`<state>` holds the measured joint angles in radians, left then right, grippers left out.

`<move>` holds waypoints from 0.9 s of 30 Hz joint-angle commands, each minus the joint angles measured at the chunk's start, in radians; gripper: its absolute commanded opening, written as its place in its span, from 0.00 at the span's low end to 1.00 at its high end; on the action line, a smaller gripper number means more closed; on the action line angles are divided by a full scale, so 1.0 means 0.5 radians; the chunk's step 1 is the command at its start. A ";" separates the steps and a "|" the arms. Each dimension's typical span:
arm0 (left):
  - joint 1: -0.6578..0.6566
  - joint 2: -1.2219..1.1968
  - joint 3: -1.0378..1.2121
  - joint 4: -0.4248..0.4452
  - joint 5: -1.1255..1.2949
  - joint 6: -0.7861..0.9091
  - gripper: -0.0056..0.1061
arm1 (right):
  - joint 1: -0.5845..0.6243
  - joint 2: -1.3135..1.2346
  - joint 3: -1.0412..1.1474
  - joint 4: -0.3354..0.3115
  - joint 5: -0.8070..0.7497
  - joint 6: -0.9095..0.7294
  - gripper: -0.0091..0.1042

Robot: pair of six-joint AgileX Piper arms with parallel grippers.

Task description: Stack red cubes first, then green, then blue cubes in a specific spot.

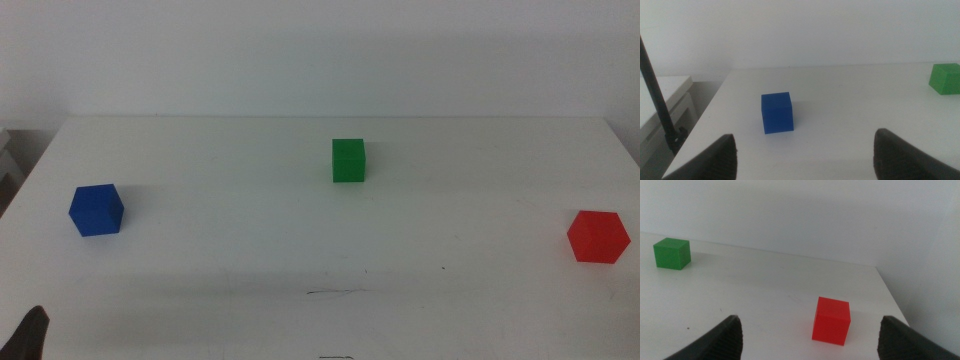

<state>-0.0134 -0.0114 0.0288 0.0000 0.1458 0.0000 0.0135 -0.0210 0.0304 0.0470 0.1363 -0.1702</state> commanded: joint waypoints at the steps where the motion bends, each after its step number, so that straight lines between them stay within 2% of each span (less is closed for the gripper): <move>1: -0.003 -0.038 -0.004 -0.019 -0.145 -0.015 0.89 | -0.008 0.013 -0.106 -0.024 -0.092 -0.015 0.88; 6: -0.003 -0.038 -0.004 -0.019 -0.145 -0.015 0.89 | -0.008 0.204 -0.520 -0.024 0.285 -0.015 0.88; 15: -0.003 -0.038 -0.004 -0.019 -0.145 -0.015 0.89 | -0.008 0.876 -1.521 -0.021 1.126 -0.015 0.88; 20: -0.003 -0.038 -0.004 -0.019 -0.145 -0.015 0.89 | -0.008 1.289 -1.952 0.056 1.506 -0.002 0.88; 23: -0.003 -0.038 -0.004 -0.019 -0.145 -0.015 0.89 | -0.008 1.511 -2.174 0.111 1.757 0.085 0.88; 27: -0.003 -0.038 -0.004 -0.019 -0.145 -0.015 0.89 | -0.008 1.834 -2.392 0.111 2.047 0.355 0.88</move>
<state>-0.0134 -0.0114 0.0288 0.0000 0.1458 0.0000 0.0135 0.8411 -1.1015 0.0997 1.1443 -0.0428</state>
